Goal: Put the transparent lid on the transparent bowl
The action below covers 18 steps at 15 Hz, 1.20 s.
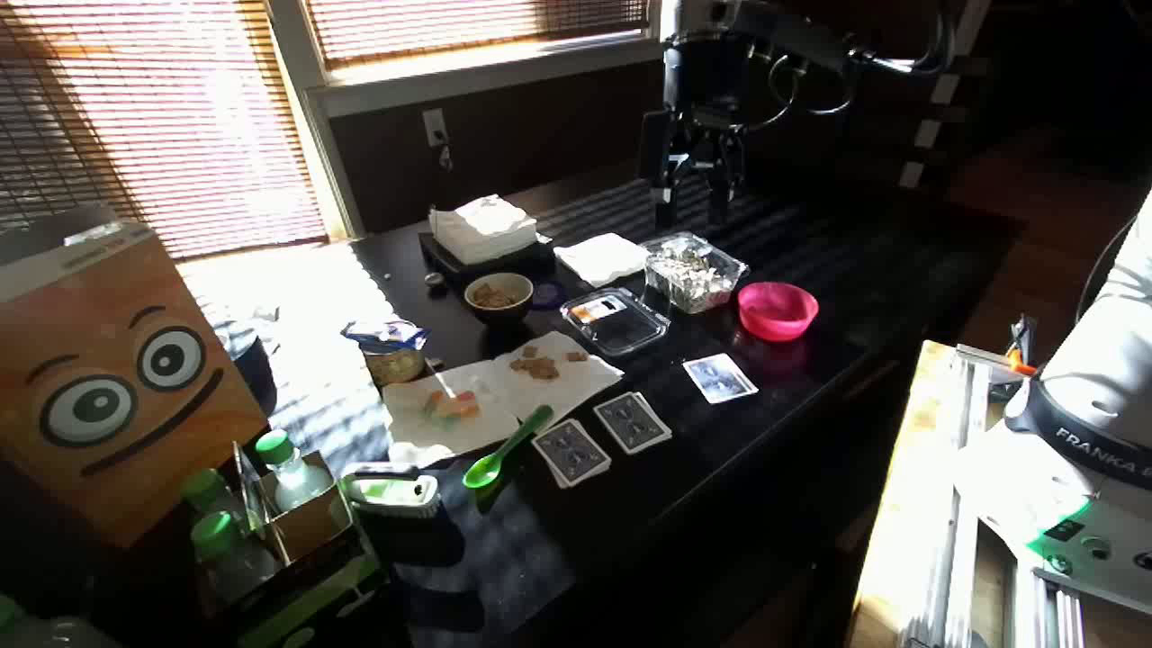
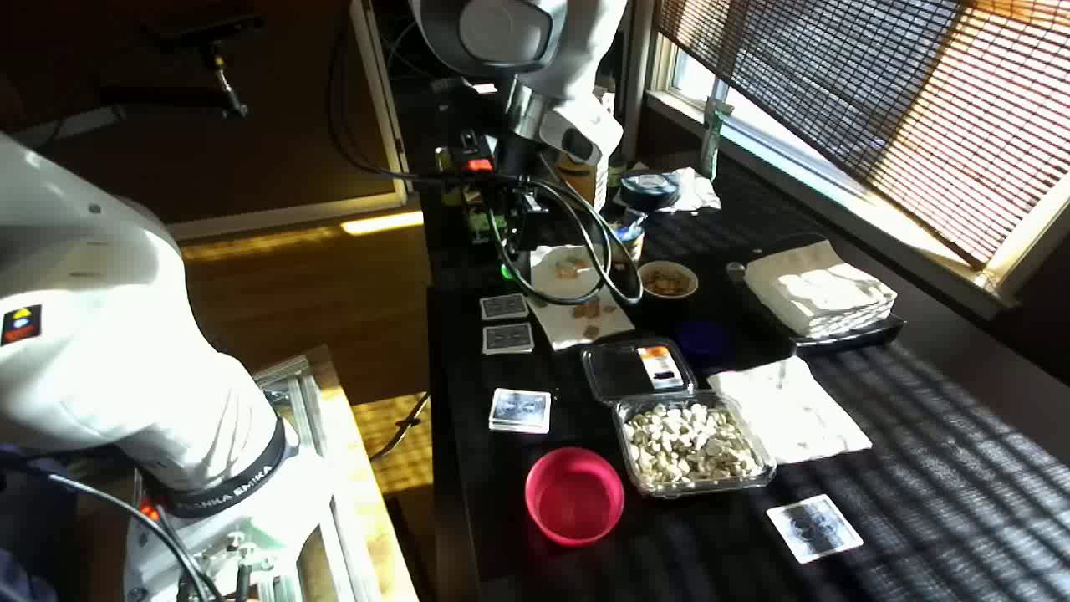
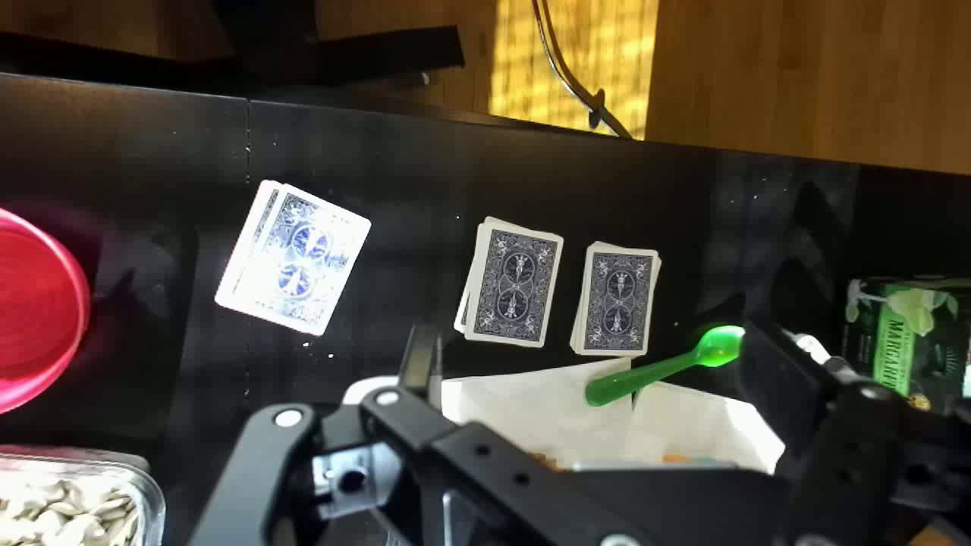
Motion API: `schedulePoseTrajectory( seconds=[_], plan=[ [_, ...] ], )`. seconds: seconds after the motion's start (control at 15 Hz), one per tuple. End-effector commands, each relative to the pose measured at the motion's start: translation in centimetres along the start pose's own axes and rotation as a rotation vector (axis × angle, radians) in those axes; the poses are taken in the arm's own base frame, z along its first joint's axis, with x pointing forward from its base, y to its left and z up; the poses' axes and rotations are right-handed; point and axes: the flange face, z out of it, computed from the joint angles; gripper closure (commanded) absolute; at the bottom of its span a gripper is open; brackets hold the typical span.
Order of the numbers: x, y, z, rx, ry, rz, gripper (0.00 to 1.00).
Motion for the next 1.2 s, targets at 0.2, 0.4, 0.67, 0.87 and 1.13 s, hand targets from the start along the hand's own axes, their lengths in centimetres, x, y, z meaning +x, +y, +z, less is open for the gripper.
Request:
schedulePoseTrajectory(
  seconds=[0.2, 0.4, 0.67, 0.87, 1.13],
  plan=[
    [0.0, 0.0, 0.0, 0.0, 0.0, 0.0, 0.0],
    [0.0, 0.0, 0.0, 0.0, 0.0, 0.0, 0.0],
    [0.7, 0.5, 0.8, 0.034, 0.004, 0.059, 0.0],
    [1.8, 1.4, 2.7, 0.113, 0.027, 0.223, 0.0],
    [2.9, 3.0, 5.2, 0.169, 0.138, 0.4, 0.0]
  ],
)
